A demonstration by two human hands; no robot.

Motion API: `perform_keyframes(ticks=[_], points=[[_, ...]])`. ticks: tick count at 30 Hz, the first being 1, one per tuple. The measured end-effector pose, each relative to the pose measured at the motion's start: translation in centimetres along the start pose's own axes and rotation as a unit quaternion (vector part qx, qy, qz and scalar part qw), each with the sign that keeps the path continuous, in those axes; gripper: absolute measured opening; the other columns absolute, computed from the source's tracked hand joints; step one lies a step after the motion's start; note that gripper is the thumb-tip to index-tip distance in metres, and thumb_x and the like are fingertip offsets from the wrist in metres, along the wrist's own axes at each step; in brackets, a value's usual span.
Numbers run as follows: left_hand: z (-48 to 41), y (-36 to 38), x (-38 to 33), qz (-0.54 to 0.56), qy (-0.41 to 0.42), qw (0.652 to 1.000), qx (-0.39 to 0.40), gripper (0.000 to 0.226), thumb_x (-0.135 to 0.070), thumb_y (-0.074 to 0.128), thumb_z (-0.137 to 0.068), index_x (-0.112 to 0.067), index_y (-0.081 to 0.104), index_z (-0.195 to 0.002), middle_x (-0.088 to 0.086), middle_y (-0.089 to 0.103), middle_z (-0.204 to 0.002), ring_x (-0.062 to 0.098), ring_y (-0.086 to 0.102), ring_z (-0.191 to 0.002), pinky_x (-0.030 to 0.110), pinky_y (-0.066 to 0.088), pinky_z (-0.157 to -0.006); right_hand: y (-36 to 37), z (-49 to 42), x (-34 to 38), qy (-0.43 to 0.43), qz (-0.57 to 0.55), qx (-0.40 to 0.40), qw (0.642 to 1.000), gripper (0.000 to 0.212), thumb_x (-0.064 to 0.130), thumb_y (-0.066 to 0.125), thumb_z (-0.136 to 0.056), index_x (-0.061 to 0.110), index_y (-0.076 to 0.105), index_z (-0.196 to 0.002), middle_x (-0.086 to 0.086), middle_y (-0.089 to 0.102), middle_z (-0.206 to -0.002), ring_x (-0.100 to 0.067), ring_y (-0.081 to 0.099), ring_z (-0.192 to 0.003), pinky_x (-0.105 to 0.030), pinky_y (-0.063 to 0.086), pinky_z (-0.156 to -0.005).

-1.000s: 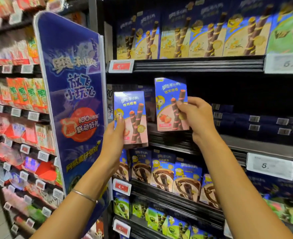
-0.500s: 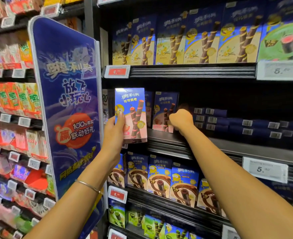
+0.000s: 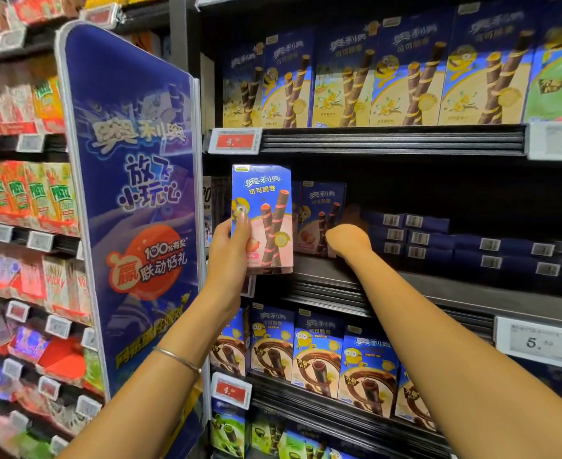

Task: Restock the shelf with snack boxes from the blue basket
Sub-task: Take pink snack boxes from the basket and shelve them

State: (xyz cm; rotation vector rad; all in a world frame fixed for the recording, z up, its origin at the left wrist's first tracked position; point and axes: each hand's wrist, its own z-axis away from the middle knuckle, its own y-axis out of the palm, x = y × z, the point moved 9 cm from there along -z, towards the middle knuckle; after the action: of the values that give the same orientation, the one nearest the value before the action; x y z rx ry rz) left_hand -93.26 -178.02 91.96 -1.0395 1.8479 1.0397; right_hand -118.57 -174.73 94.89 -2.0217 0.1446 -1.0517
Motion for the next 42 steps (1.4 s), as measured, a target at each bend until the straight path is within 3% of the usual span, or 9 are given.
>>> perform_keyframes(ticks=[4,7,12,18,22,31,36,40,42], points=[[-0.4,0.2,0.3,-0.006,0.008,1.000,0.004,0.049,-0.048,0.048,-0.110,-0.003,0.062,-0.124,0.016,0.067,-0.109,0.032,0.065,-0.100,0.059,0.054,-0.102,0.2,-0.3,-0.2,-0.009,0.020,0.002,1.000,0.014,0.009,0.051,-0.098,-0.003,0.055,-0.092,-0.025,0.054,-0.138,-0.041,0.054,-0.125,-0.044,0.048,-0.102],[-0.6,0.5,0.4,0.002,0.013,1.000,0.015,0.039,-0.047,0.049,-0.111,-0.010,0.061,-0.115,0.011,0.067,-0.105,0.026,0.066,-0.094,0.041,0.060,-0.083,1.2,0.2,-0.4,-0.028,0.062,0.061,0.996,0.033,0.013,0.041,-0.101,-0.006,0.063,-0.117,-0.025,0.059,-0.134,-0.039,0.057,-0.122,-0.039,0.045,-0.098],[-0.6,0.5,0.7,0.001,0.007,1.000,0.019,0.041,-0.045,0.047,-0.111,-0.009,0.062,-0.124,0.007,0.073,-0.108,0.016,0.073,-0.090,0.021,0.059,-0.066,1.2,0.9,-0.5,-0.033,0.016,0.058,0.998,0.029,0.017,0.044,-0.097,-0.002,0.067,-0.098,-0.022,0.064,-0.115,-0.035,0.059,-0.101,-0.035,0.043,-0.082],[0.3,0.9,0.1,0.023,0.004,1.000,0.006,0.050,-0.046,0.048,-0.111,-0.004,0.060,-0.135,0.016,0.076,-0.123,0.032,0.076,-0.109,0.038,0.063,-0.086,-2.4,3.6,0.0,-0.033,-0.195,-0.086,0.977,0.046,0.044,0.057,-0.094,0.005,0.059,-0.118,-0.016,0.064,-0.124,-0.035,0.062,-0.110,-0.048,0.053,-0.095],[1.3,1.8,0.1,0.041,0.001,0.999,0.002,0.048,-0.045,0.050,-0.110,-0.007,0.057,-0.138,0.012,0.077,-0.121,0.020,0.079,-0.097,0.024,0.062,-0.068,-2.8,7.0,2.0,-0.103,-0.328,-0.008,0.939,0.049,0.061,0.049,-0.096,0.017,0.060,-0.115,-0.004,0.069,-0.112,-0.023,0.067,-0.102,-0.044,0.058,-0.089],[4.7,3.7,-0.1,0.047,0.006,0.999,0.015,0.039,-0.036,0.063,-0.105,-0.012,0.055,-0.136,0.007,0.075,-0.117,0.007,0.079,-0.081,0.018,0.058,-0.060,-5.4,13.1,1.5,-0.152,-0.380,0.071,0.910,0.033,0.036,0.073,-0.091,0.010,0.065,-0.111,-0.004,0.075,-0.107,-0.019,0.075,-0.094,-0.050,0.061,-0.084],[6.4,4.2,-0.2,0.083,-0.003,0.996,0.029,0.042,-0.042,0.057,-0.108,-0.009,0.059,-0.135,0.014,0.075,-0.125,0.033,0.075,-0.110,0.051,0.062,-0.092,-7.5,15.2,-0.5,-0.155,-0.408,0.090,0.895,0.027,0.025,0.072,-0.092,0.006,0.066,-0.111,-0.005,0.077,-0.101,-0.017,0.076,-0.090,-0.042,0.064,-0.075],[6.1,2.1,0.2,0.023,0.023,0.999,-0.025,0.011,-0.023,0.059,-0.108,-0.013,0.063,-0.109,-0.008,0.074,-0.086,0.010,0.072,-0.072,0.032,0.060,-0.067,-10.0,14.8,-2.5,-0.157,-0.419,0.055,0.892,0.020,0.021,0.073,-0.092,0.006,0.068,-0.105,0.005,0.078,-0.085,-0.013,0.076,-0.082,-0.037,0.064,-0.069],[6.0,1.1,0.4,0.012,0.023,0.999,-0.039,0.018,-0.020,0.056,-0.109,-0.018,0.056,-0.091,-0.017,0.065,-0.063,0.001,0.061,-0.053,0.019,0.050,-0.050,-11.0,13.7,-3.9,-0.140,-0.429,0.025,0.892,0.015,0.019,0.073,-0.092,0.008,0.068,-0.100,0.010,0.074,-0.073,-0.008,0.075,-0.074,-0.036,0.064,-0.065]])
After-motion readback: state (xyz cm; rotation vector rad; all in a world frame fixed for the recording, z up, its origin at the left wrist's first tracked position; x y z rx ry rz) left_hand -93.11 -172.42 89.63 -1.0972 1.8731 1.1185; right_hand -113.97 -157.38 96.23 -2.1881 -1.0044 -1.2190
